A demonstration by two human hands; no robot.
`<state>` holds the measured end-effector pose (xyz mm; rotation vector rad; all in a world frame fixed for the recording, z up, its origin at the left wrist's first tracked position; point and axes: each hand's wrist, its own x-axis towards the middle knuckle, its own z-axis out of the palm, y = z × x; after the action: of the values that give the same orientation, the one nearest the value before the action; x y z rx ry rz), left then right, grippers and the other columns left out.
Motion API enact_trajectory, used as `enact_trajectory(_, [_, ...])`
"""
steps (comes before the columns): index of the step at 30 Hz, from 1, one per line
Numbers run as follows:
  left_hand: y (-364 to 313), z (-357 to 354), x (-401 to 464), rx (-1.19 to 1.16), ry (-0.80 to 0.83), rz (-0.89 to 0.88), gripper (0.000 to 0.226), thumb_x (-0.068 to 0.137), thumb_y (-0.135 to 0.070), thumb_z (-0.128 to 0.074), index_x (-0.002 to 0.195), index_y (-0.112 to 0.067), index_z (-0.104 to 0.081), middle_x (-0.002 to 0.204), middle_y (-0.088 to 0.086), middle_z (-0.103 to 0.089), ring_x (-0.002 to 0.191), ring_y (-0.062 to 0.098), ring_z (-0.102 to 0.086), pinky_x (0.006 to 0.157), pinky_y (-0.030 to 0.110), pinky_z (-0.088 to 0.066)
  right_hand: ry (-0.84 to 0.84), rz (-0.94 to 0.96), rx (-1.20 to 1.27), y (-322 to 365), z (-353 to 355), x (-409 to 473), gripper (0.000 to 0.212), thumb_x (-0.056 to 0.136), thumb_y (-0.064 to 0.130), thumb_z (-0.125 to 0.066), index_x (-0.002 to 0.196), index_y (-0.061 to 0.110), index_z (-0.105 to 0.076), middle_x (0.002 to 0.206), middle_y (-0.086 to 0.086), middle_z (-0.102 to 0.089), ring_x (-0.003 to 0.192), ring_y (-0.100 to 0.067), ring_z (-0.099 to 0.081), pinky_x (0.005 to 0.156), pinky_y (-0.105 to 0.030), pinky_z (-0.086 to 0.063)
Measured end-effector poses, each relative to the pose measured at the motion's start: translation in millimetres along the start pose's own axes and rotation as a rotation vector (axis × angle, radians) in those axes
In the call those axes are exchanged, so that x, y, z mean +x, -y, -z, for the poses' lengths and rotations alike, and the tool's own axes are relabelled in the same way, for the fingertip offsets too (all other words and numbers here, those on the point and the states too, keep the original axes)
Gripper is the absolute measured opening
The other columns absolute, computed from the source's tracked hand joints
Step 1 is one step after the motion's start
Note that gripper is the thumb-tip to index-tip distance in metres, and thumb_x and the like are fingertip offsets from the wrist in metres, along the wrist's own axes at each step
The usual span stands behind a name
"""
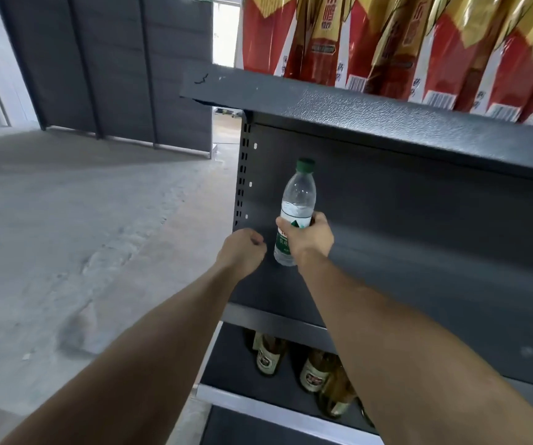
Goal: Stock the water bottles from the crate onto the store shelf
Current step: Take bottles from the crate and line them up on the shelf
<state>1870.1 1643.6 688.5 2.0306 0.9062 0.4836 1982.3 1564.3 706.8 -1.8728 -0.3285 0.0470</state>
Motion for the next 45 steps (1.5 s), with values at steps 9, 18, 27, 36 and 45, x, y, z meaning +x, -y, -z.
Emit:
enact_trajectory(9, [22,4,29,0.009,-0.032,0.014,0.027,0.09,-0.021,-0.058,0.116,-0.018,-0.066,0.117,0.002,-0.067,0.109,0.022,-0.061,0.099,0.037,-0.049,-0.013,0.008,0.025,4,-45,16,0.054,0.06,0.041,-0.089,0.102,0.021,-0.061,0.097,0.006,-0.066,0.082,-0.012,-0.058,0.073,-0.023,-0.045])
enact_trajectory(18, [36,0,61,-0.002,-0.005,-0.019,0.018,0.091,-0.019,-0.054,0.103,-0.019,-0.067,0.107,0.0,-0.068,0.102,0.023,-0.062,0.095,0.039,-0.05,-0.016,0.068,-0.067,1,-90,37,0.058,0.058,0.038,-0.09,0.103,0.015,-0.061,0.105,0.001,-0.064,0.091,-0.018,-0.062,0.078,-0.029,-0.051])
enact_trajectory(27, [54,-4,80,-0.026,0.011,0.002,0.019,0.091,-0.019,-0.054,0.106,-0.02,-0.066,0.109,0.0,-0.067,0.103,0.021,-0.062,0.096,0.036,-0.05,-0.046,0.048,-0.08,-4,-109,62,0.064,0.067,0.04,-0.086,0.113,0.008,-0.056,0.114,-0.009,-0.061,0.107,-0.028,-0.06,0.085,-0.034,-0.05])
enact_trajectory(36, [54,-9,79,-0.03,0.026,0.021,0.026,0.091,-0.021,-0.053,0.114,-0.023,-0.065,0.116,-0.002,-0.065,0.106,0.021,-0.061,0.098,0.037,-0.05,0.012,0.047,-0.134,-3,-117,69,0.065,0.076,0.036,-0.081,0.121,0.003,-0.047,0.124,-0.014,-0.053,0.112,-0.031,-0.055,0.092,-0.036,-0.047])
enact_trajectory(45, [35,-12,42,0.003,0.008,0.03,0.026,0.092,-0.022,-0.054,0.115,-0.023,-0.065,0.115,0.0,-0.067,0.107,0.023,-0.062,0.097,0.039,-0.05,0.075,0.008,-0.128,7,-62,44,0.098,0.072,0.045,-0.082,0.146,0.004,-0.032,0.145,-0.012,-0.042,0.13,-0.027,-0.047,0.104,-0.033,-0.043])
